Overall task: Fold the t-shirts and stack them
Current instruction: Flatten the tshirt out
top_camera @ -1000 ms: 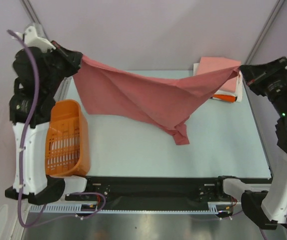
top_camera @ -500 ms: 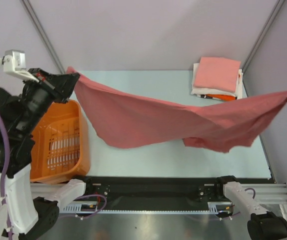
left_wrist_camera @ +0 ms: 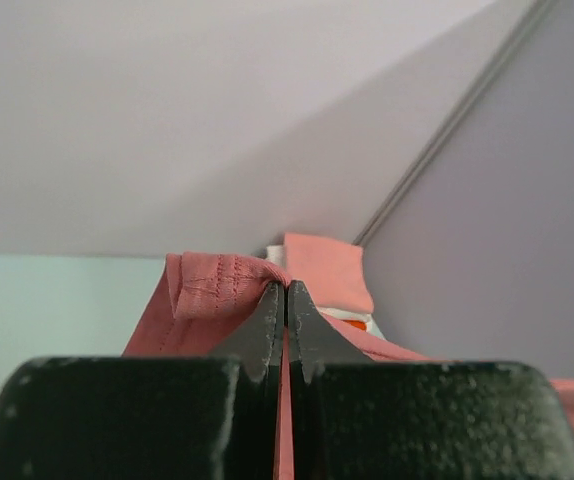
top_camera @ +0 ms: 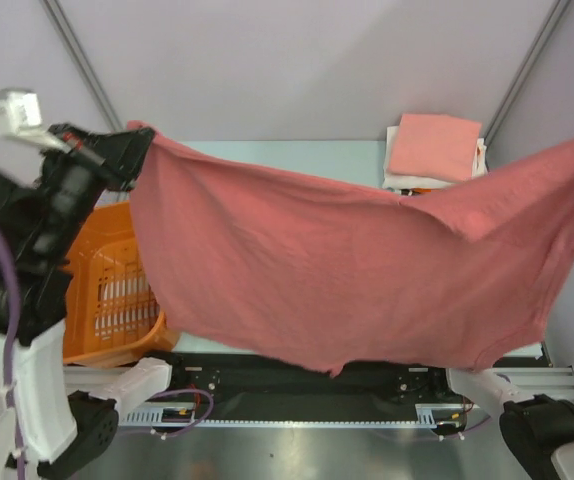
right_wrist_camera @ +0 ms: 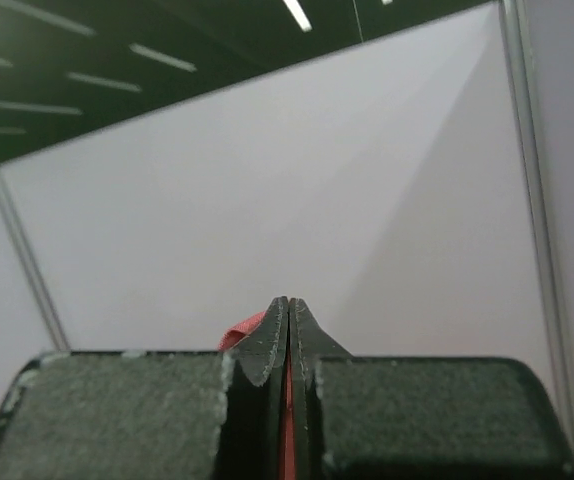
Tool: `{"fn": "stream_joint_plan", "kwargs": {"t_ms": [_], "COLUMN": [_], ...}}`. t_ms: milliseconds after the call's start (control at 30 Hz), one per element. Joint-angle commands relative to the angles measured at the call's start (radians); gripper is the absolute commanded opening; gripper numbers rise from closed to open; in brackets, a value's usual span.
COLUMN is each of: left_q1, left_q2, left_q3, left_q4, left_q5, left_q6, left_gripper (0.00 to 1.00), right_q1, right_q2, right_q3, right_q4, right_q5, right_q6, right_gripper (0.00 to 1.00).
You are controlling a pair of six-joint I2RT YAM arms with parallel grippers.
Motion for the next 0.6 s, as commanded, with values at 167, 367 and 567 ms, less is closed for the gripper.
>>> {"fn": "stream_joint_plan", "kwargs": {"t_ms": [167,367,567], "left_q1": [0.058,0.143,0.15], "left_q2": [0.389,0.755,0.969], "left_q3": [-0.235,-0.241,-0.158], "left_q4": [0.084,0.089,0.018], "left_q5": [-0.135,-0.126,-0.153], "left_q6": [-0.133,-0.186,-0.165], "left_gripper": [0.0,0.0,0.21], "right_q1": [-0.023,-0.022,-0.003], "right_q2": [0.396,0.819,1.211], "right_q3": [-0.379,-0.208,0.179], "right_q4": [0.155,0.183,-0.079], "right_q5": [0.072,0.079,-0.025], "right_q6": [-0.036,0.003,0.042], "right_gripper": [0.0,0.0,0.62]}}
